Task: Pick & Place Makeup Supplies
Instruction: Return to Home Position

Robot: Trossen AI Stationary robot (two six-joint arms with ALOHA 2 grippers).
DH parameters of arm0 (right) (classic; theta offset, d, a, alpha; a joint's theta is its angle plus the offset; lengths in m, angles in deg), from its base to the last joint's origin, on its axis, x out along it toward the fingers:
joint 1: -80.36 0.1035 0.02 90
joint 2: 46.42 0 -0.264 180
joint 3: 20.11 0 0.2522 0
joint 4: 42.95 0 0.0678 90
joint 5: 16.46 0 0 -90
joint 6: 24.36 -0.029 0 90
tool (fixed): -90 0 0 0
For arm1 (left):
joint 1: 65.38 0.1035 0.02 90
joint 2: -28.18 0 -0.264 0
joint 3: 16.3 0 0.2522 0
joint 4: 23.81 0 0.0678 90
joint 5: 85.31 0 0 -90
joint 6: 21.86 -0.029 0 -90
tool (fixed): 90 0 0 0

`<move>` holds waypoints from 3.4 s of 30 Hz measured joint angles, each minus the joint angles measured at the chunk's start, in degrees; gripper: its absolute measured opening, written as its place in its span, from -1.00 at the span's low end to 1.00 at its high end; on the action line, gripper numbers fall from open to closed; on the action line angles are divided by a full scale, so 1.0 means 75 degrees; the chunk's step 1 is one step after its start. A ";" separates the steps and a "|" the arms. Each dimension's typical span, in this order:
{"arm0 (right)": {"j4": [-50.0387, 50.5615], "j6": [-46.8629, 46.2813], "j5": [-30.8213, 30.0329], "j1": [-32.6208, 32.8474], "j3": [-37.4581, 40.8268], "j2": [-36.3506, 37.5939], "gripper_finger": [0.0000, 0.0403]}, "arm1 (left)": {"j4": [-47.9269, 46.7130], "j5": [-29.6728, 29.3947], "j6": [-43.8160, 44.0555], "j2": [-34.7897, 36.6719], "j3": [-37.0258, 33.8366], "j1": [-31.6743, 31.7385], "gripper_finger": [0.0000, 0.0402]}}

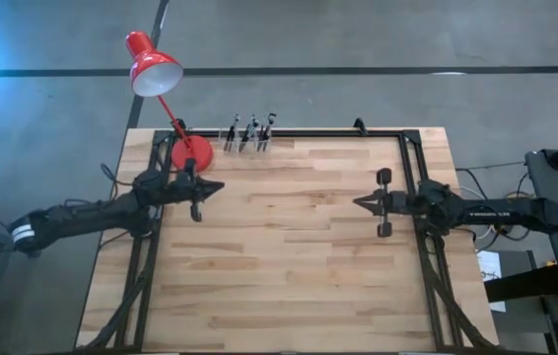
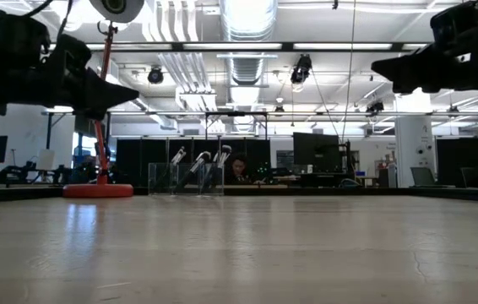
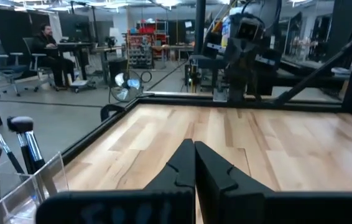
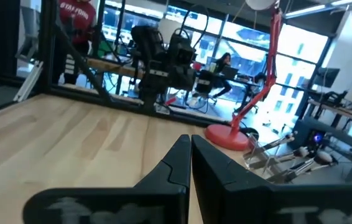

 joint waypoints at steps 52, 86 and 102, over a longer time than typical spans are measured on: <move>0.3918 -0.0958 -0.2004 0.0000 -0.0001 0.3400 -0.96 | -0.4353 -0.0459 0.0646 0.3903 -0.0025 -0.0117 -1.00; 0.3906 -0.1129 -0.2005 0.0000 -0.0003 0.3301 -0.96 | -0.4296 -0.0420 0.0646 0.3861 -0.0025 -0.0117 -1.00; 0.3906 -0.1129 -0.2005 0.0000 -0.0003 0.3301 -0.96 | -0.4293 -0.0423 0.0646 0.3861 -0.0025 -0.0117 -1.00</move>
